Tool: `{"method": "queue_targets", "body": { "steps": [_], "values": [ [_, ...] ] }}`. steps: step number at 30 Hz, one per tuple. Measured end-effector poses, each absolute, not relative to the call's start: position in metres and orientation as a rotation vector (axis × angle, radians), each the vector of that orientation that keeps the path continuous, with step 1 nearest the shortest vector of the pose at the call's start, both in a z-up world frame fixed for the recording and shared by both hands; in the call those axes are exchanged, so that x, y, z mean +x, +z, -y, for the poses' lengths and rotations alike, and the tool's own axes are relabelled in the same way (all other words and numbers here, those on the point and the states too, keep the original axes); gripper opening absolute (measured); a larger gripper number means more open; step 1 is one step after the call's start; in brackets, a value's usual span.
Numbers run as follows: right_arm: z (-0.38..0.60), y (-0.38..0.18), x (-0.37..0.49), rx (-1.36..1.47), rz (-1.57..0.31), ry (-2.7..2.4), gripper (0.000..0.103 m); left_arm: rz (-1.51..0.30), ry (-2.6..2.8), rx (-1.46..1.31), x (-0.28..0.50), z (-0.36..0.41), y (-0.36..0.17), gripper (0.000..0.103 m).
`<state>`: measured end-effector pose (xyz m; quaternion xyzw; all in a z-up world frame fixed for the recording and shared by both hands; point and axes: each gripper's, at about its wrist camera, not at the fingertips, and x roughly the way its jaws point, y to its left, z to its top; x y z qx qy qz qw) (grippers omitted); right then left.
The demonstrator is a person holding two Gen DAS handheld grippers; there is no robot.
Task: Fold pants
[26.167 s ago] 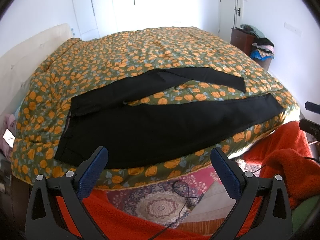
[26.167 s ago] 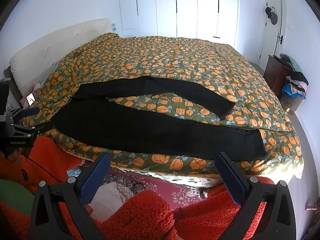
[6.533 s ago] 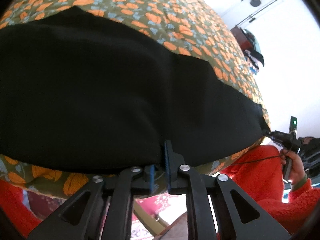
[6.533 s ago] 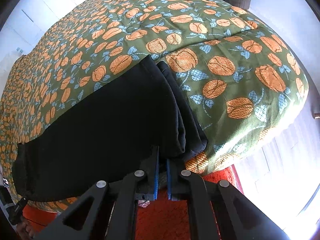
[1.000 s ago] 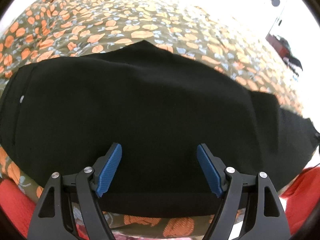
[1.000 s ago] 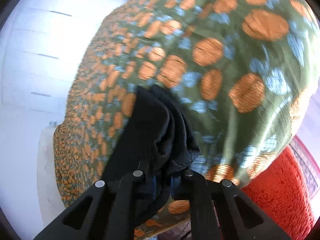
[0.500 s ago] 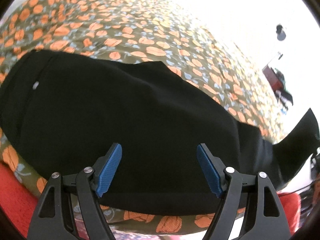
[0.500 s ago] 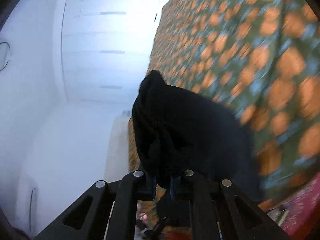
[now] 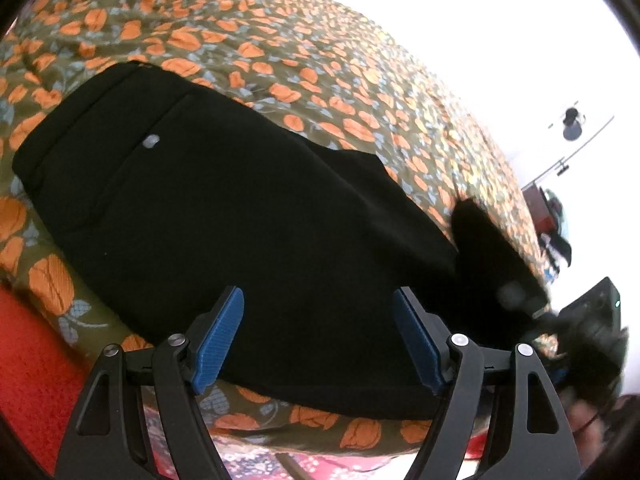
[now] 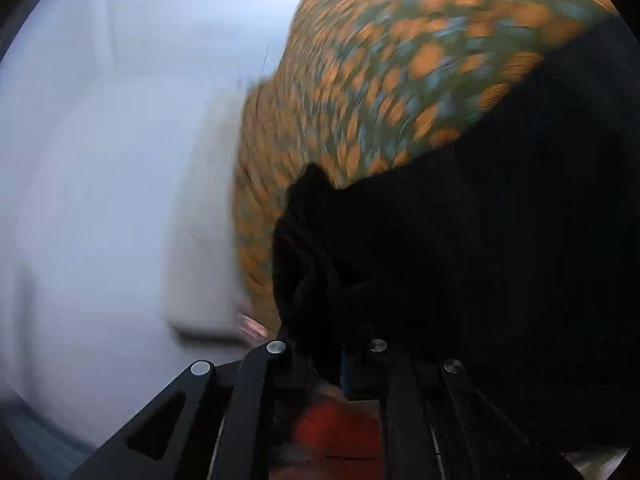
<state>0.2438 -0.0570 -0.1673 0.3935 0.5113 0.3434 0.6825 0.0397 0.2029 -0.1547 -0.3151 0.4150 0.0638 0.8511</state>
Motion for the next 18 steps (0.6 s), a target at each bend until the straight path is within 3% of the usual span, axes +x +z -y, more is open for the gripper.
{"method": "queue_targets", "body": {
  "steps": [3, 5, 6, 10, 13, 15, 18],
  "values": [
    [0.019, -0.169, 0.236, 0.539, -1.14, 0.769, 0.029, -0.869, 0.119, -0.708, 0.038, -0.207, -0.158, 0.078],
    [0.001, -0.169, 0.223, 0.318, -1.153, 0.815, 0.062, -0.858, 0.104, -0.735, 0.037, -0.209, -0.157, 0.078],
    [-0.002, -0.165, 0.221, 0.254, -1.151, 0.851, 0.067, -0.852, 0.098, -0.74, 0.036, -0.209, -0.156, 0.078],
    [0.021, -0.142, 0.204, 0.087, -1.083, 0.969, 0.072, -0.82, 0.004, -0.706, 0.039, -0.195, -0.145, 0.076],
    [0.054, -0.128, 0.179, 0.011, -1.022, 0.971, 0.075, -0.829, -0.126, -0.618, 0.048, -0.166, -0.138, 0.06],
    [0.085, -0.122, 0.166, -0.007, -0.982, 0.932, 0.078, -0.859, -0.189, -0.531, 0.056, -0.142, -0.138, 0.041],
    [0.119, -0.112, 0.15, -0.002, -0.938, 0.85, 0.08, -0.896, -0.234, -0.415, 0.066, -0.112, -0.14, 0.034]
  ]
}}
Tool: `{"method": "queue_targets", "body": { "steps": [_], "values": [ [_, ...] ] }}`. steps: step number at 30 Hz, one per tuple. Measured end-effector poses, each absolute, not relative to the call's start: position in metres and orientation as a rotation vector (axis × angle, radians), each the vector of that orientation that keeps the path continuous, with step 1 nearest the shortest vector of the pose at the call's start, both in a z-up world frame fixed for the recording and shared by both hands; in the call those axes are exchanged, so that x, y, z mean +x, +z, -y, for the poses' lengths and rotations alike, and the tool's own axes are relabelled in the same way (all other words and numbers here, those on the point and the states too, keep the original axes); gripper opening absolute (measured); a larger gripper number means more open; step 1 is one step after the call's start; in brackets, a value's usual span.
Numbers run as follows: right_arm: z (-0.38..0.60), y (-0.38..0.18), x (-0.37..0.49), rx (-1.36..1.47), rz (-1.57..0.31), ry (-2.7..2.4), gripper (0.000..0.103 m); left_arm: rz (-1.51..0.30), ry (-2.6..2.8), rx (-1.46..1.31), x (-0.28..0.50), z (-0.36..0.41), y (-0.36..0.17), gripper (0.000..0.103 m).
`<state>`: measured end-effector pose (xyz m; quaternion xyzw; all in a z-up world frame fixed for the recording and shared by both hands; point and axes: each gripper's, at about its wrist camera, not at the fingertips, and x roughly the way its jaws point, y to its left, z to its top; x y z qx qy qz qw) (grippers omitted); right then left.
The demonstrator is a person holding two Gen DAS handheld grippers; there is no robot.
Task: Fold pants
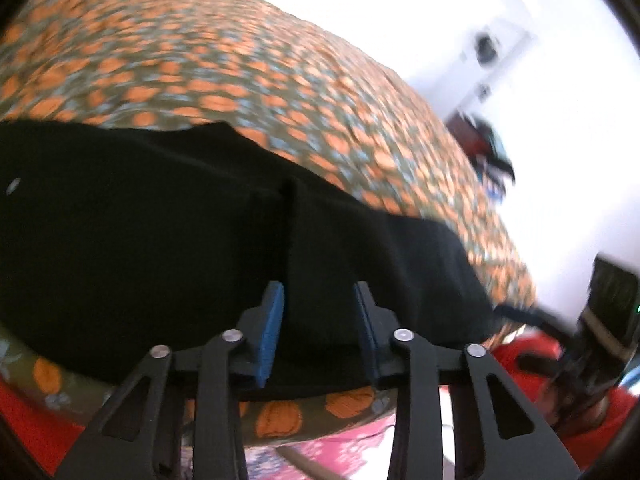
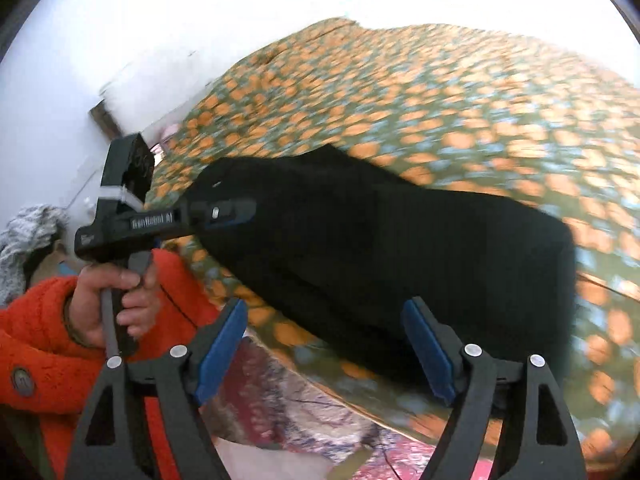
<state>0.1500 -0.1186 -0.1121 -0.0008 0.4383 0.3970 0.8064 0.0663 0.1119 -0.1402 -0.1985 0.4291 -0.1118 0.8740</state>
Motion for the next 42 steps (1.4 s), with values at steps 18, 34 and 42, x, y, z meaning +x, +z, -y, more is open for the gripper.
{"method": "queue_targets", "body": {
  "steps": [18, 34, 42],
  "values": [
    [0.143, -0.117, 0.159, 0.118, -0.934, 0.818, 0.08, -0.973, -0.136, -0.277, 0.087, -0.096, -0.164, 0.039],
    [0.146, -0.124, 0.165, 0.147, -0.956, 0.792, 0.08, -0.976, -0.117, -0.204, 0.084, -0.094, -0.163, 0.009],
    [0.151, -0.124, 0.166, 0.174, -0.957, 0.777, 0.08, -1.015, -0.092, -0.24, 0.082, -0.105, -0.168, 0.005]
  ]
}}
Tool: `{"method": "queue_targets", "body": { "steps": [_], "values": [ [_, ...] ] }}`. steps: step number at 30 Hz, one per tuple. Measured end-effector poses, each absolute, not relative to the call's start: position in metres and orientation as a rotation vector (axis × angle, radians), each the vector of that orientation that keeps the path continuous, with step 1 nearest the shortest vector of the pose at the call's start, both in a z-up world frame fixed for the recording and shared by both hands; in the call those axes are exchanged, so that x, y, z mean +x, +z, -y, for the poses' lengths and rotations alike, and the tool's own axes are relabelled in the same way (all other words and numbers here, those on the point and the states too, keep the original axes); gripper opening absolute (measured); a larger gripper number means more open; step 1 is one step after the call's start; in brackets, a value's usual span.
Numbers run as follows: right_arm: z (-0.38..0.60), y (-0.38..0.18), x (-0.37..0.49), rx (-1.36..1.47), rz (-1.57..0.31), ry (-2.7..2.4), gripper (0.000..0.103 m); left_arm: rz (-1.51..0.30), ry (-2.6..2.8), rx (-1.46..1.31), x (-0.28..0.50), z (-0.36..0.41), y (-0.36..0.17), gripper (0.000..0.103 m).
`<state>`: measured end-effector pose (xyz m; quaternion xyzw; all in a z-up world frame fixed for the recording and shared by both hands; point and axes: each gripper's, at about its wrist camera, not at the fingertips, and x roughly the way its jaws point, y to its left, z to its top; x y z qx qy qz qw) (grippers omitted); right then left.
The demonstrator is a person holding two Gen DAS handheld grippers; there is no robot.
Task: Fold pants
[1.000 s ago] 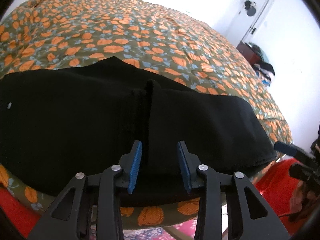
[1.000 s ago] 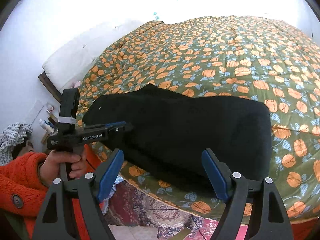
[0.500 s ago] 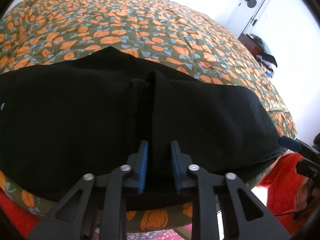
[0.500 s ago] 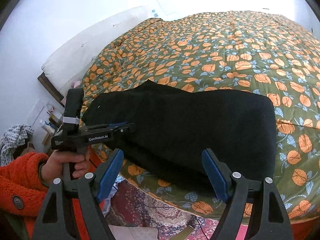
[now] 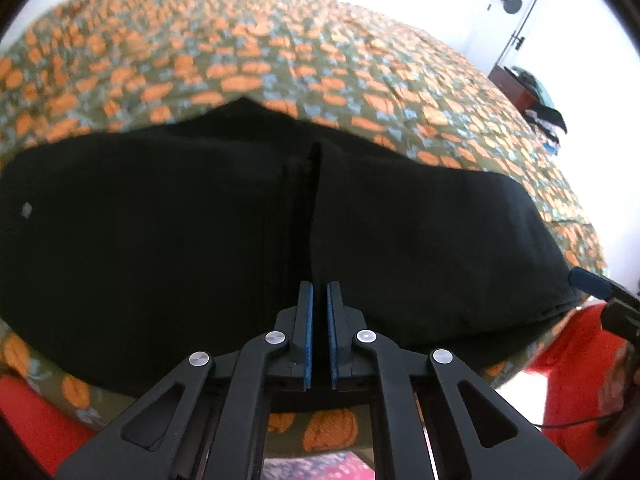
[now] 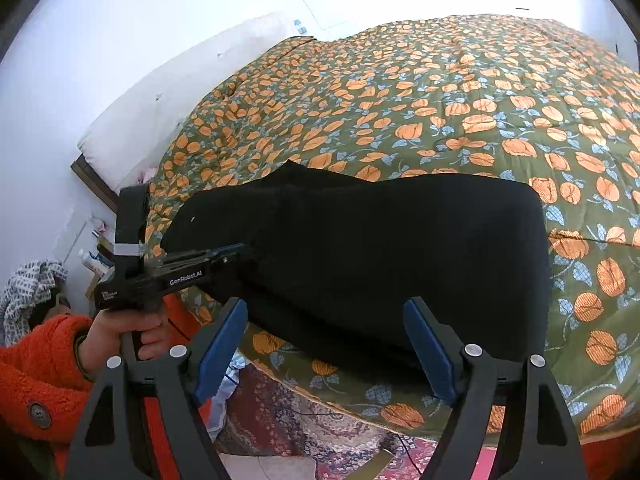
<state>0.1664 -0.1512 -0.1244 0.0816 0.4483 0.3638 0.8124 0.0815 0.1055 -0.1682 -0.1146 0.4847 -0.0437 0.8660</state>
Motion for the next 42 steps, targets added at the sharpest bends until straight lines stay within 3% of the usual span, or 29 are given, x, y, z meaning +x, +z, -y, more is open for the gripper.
{"method": "queue_targets", "body": {
  "steps": [2, 4, 6, 8, 17, 19, 20, 21, 29, 35, 42],
  "values": [
    [0.154, -0.124, 0.168, 0.188, -0.956, 0.773, 0.08, -0.998, -0.105, -0.256, 0.078, -0.104, -0.164, 0.007],
    [0.156, -0.123, 0.168, 0.2, -0.954, 0.768, 0.08, -0.956, -0.12, -0.295, 0.073, -0.108, -0.153, 0.017],
    [0.158, -0.122, 0.168, 0.206, -0.949, 0.766, 0.08, -0.894, -0.111, -0.328, 0.067, -0.115, -0.143, 0.059],
    [0.161, -0.121, 0.168, 0.209, -0.942, 0.766, 0.08, -0.885, -0.088, -0.332, 0.07, -0.121, -0.144, 0.066],
    [0.163, -0.122, 0.17, 0.227, -0.952, 0.765, 0.08, -1.024, -0.121, -0.232, 0.099, -0.095, -0.178, 0.049],
    [0.164, -0.122, 0.17, 0.225, -0.95, 0.761, 0.08, -1.022, -0.127, -0.212, 0.097, -0.091, -0.176, 0.03],
    [0.163, -0.123, 0.17, 0.226, -0.952, 0.758, 0.08, -1.019, -0.123, -0.212, 0.095, -0.092, -0.175, 0.012],
    [0.164, -0.124, 0.17, 0.228, -0.956, 0.753, 0.08, -1.011, -0.127, -0.225, 0.094, -0.094, -0.173, 0.008],
    [0.167, -0.121, 0.173, 0.234, -0.937, 0.729, 0.08, -0.83, -0.252, -0.213, 0.059, -0.069, -0.111, 0.005],
    [0.173, -0.122, 0.176, 0.245, -0.93, 0.698, 0.08, -0.94, -0.094, -0.331, 0.075, -0.127, -0.152, 0.005],
    [0.185, -0.108, 0.185, 0.209, -0.852, 0.641, 0.08, -0.99, -0.068, -0.239, 0.081, -0.114, -0.162, 0.005]
  ]
}}
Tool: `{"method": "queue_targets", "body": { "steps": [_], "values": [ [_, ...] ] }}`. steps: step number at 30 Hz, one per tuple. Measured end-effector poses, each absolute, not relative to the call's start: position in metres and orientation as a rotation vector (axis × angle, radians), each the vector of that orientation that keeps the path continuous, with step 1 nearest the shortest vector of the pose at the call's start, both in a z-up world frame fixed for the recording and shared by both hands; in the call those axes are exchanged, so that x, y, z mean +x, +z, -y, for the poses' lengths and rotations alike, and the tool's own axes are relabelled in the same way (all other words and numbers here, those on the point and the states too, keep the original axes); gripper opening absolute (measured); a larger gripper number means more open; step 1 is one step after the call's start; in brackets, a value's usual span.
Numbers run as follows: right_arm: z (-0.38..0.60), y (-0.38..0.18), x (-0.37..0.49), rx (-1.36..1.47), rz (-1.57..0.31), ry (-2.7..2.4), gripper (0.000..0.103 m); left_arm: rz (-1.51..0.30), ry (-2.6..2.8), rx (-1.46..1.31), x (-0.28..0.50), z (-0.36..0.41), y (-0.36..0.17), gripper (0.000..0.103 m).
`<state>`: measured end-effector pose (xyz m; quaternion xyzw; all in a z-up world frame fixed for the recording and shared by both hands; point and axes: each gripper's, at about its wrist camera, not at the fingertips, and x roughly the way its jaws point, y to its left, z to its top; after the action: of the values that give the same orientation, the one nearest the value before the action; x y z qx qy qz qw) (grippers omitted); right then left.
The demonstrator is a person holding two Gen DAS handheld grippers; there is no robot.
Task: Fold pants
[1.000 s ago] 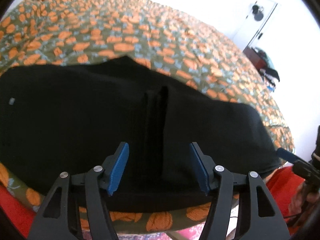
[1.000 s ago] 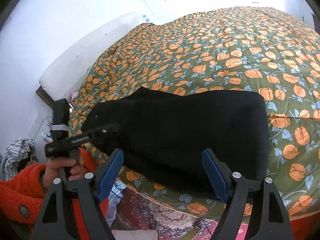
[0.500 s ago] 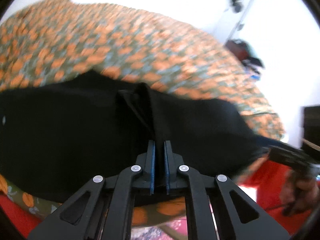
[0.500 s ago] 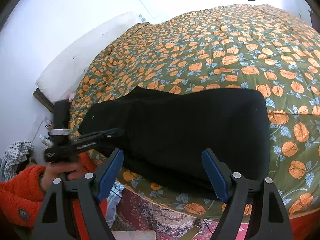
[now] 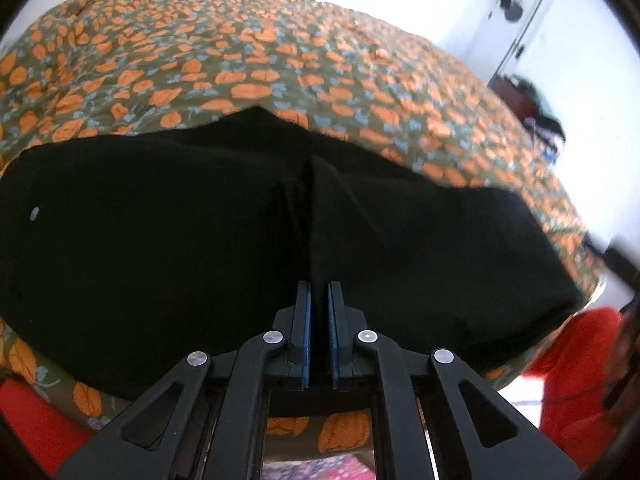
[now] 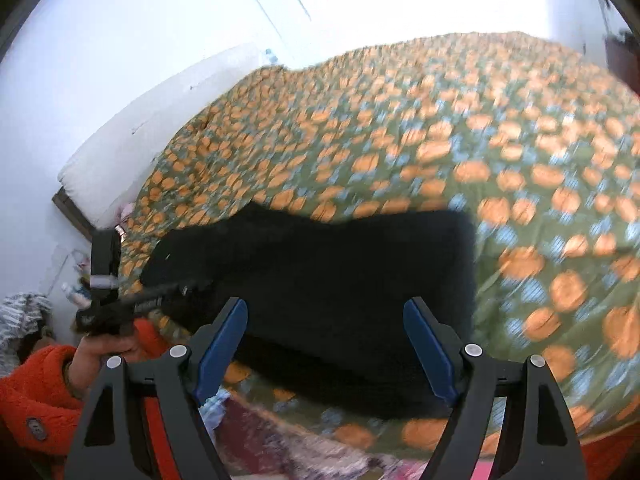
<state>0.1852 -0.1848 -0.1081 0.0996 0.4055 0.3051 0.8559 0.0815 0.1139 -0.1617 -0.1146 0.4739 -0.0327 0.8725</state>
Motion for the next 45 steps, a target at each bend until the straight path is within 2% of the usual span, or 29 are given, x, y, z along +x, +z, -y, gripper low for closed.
{"method": "queue_targets", "body": {
  "steps": [3, 7, 10, 12, 14, 22, 25, 27, 28, 30, 34, 37, 39, 43, 45],
  "values": [
    [0.208, -0.092, 0.202, 0.295, -0.791, 0.588, 0.08, -1.013, -0.062, -0.247, 0.084, -0.116, -0.168, 0.005],
    [0.226, -0.087, 0.222, 0.488, -0.799, 0.66, 0.08, -1.023, -0.057, -0.235, 0.085, -0.117, -0.172, 0.006],
    [0.215, -0.116, 0.234, 0.578, -0.964, 0.805, 0.08, -1.028, -0.055, -0.24, 0.086, -0.118, -0.174, 0.006],
    [0.213, -0.153, 0.235, 0.547, -1.118, 0.689, 0.079, -1.033, -0.065, -0.255, 0.086, -0.118, -0.175, 0.006],
    [0.216, -0.182, 0.233, 0.535, -1.231, 0.617, 0.07, -1.035, -0.063, -0.238, 0.086, -0.115, -0.175, 0.006],
    [0.204, -0.112, 0.266, 0.468, -1.034, 0.672, 0.072, -1.04, -0.065, -0.236, 0.088, -0.115, -0.177, 0.006],
    [0.197, -0.135, 0.289, 0.437, -1.093, 0.635, 0.072, -1.039, -0.068, -0.237, 0.088, -0.115, -0.177, 0.006],
    [0.196, -0.175, 0.305, 0.4, -1.229, 0.548, 0.069, -1.041, -0.079, -0.249, 0.087, -0.114, -0.178, 0.006],
    [0.199, -0.184, 0.306, 0.398, -1.25, 0.532, 0.063, -1.04, -0.078, -0.243, 0.087, -0.114, -0.178, 0.006],
    [0.199, -0.176, 0.303, 0.388, -1.215, 0.53, 0.063, -1.039, -0.078, -0.233, 0.086, -0.112, -0.177, 0.006],
    [0.197, -0.128, 0.28, 0.32, -1.1, 0.562, 0.066, -1.046, -0.081, -0.26, 0.087, -0.115, -0.178, 0.007],
    [0.191, -0.104, 0.254, 0.289, -1.063, 0.647, 0.074, -1.051, -0.077, -0.267, 0.089, -0.115, -0.179, 0.007],
    [0.188, -0.109, 0.237, 0.287, -1.091, 0.695, 0.075, -1.052, -0.075, -0.264, 0.09, -0.114, -0.18, 0.007],
    [0.189, -0.167, 0.22, 0.209, -1.275, 0.593, 0.074, -1.054, -0.083, -0.269, 0.089, -0.114, -0.181, 0.007],
    [0.193, -0.169, 0.22, 0.224, -1.276, 0.582, 0.073, -1.052, -0.08, -0.258, 0.089, -0.113, -0.18, 0.008]
  ]
}}
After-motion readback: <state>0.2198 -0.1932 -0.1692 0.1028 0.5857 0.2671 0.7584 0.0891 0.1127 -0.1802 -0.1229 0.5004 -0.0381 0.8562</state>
